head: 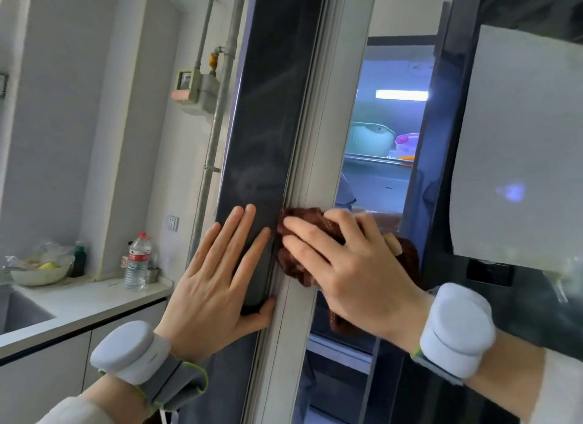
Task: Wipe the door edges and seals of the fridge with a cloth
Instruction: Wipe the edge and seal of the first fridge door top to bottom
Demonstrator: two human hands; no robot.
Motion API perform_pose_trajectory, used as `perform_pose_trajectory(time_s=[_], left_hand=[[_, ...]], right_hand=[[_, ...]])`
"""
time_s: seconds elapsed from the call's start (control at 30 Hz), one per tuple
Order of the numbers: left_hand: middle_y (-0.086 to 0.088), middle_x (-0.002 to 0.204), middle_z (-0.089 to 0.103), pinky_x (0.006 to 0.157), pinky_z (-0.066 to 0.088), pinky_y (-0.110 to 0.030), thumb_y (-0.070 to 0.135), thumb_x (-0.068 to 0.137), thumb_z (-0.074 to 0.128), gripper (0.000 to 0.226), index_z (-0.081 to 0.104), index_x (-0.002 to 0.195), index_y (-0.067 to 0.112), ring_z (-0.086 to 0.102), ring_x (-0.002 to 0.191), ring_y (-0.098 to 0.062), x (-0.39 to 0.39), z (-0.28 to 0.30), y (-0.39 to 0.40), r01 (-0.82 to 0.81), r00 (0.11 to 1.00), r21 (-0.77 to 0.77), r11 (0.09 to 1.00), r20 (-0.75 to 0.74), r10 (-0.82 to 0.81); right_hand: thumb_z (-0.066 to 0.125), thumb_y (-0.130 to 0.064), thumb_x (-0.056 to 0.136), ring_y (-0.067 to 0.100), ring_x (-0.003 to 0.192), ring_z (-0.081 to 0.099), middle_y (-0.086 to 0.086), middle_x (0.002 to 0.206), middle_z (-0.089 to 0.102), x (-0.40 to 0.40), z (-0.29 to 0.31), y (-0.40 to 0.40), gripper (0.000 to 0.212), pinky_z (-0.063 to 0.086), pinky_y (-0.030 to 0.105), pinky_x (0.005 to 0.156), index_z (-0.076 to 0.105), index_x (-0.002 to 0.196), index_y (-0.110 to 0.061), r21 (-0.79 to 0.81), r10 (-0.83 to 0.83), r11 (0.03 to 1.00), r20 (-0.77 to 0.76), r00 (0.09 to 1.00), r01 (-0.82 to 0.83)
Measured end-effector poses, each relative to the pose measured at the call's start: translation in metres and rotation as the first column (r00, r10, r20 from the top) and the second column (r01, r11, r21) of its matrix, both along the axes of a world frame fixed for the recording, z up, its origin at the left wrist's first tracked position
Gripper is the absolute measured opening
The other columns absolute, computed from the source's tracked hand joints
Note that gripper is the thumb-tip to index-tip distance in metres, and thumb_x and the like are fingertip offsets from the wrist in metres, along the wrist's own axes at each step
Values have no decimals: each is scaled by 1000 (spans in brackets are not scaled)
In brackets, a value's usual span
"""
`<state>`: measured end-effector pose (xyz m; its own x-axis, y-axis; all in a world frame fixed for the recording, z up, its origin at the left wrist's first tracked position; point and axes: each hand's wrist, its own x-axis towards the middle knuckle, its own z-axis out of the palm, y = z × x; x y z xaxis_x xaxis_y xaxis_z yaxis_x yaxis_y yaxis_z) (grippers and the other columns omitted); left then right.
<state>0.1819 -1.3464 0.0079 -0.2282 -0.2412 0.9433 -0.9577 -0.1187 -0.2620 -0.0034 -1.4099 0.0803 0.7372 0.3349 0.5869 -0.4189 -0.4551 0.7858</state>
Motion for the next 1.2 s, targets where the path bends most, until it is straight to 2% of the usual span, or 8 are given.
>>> perform_pose_trajectory(time_s=[0.17, 0.3, 0.4, 0.57, 0.77, 0.9, 1.1, 1.2], left_hand=[[-21, 149, 23, 117, 9, -40, 48, 79, 54, 79, 30, 141, 4, 15, 142, -32, 2, -2, 0, 2, 1000, 13, 1000, 0, -2], [-21, 150, 23, 117, 10, -40, 48, 78, 55, 81, 30, 141, 4, 15, 142, -31, 4, -2, 0, -3, 1000, 14, 1000, 6, 3], [-21, 150, 23, 117, 9, -40, 49, 78, 54, 81, 29, 141, 4, 14, 142, -31, 4, -3, -1, 2, 1000, 19, 1000, 11, -3], [-22, 149, 25, 116, 15, -42, 44, 81, 47, 73, 33, 140, 3, 17, 142, -31, 4, -1, 2, 57, 998, 0, 998, -1, -57], [-23, 150, 23, 116, 13, -42, 32, 74, 45, 73, 33, 140, 2, 15, 142, -32, 2, 1, 8, 83, 996, 49, 995, -16, -83], [-22, 150, 21, 116, 13, -42, 31, 78, 44, 71, 28, 142, 3, 13, 142, -31, 4, 0, 7, 50, 999, 48, 998, -5, -50], [-21, 150, 20, 117, 9, -40, 35, 80, 45, 72, 26, 142, 4, 11, 143, -30, 6, 0, 4, 26, 1000, 23, 999, 6, -26], [-20, 150, 19, 117, 9, -40, 38, 81, 46, 72, 27, 142, 5, 12, 143, -30, 5, -2, 4, 32, 999, 19, 999, -14, -31]], right_hand=[[39, -9, 84, 37, 95, 46, 12, 128, 56, 12, 54, -5, 40, 35, 46, 74, 56, 120, -8, -71, -48, 996, 133, 990, 58], [40, -9, 86, 38, 96, 47, 13, 130, 55, 16, 39, -8, 39, 37, 46, 74, 56, 121, -7, -69, -59, 995, 166, 984, 71], [33, -9, 91, 38, 97, 46, 14, 130, 55, 18, 22, -7, 38, 37, 48, 75, 57, 121, -6, -19, -22, 999, 191, 981, 26], [32, -15, 98, 34, 97, 48, 12, 127, 58, 12, -35, -6, 29, 39, 45, 77, 53, 118, -10, 12, 42, 999, 91, 995, -44], [27, -17, 100, 30, 96, 51, 7, 127, 59, 2, -74, -2, 34, 43, 40, 76, 57, 118, -15, 89, 41, 995, -54, 998, -36], [36, -14, 95, 30, 99, 51, 5, 132, 55, -4, -47, -7, 32, 47, 43, 78, 50, 124, -15, 83, 71, 995, -101, 992, -63], [41, -10, 87, 34, 103, 45, 6, 137, 52, 8, 34, -17, 41, 36, 46, 79, 52, 126, -12, -12, 83, 997, 117, 990, -82], [46, -7, 87, 34, 104, 45, 6, 136, 53, 16, 32, -21, 39, 35, 44, 79, 56, 124, -11, -20, 99, 995, 165, 981, -97]])
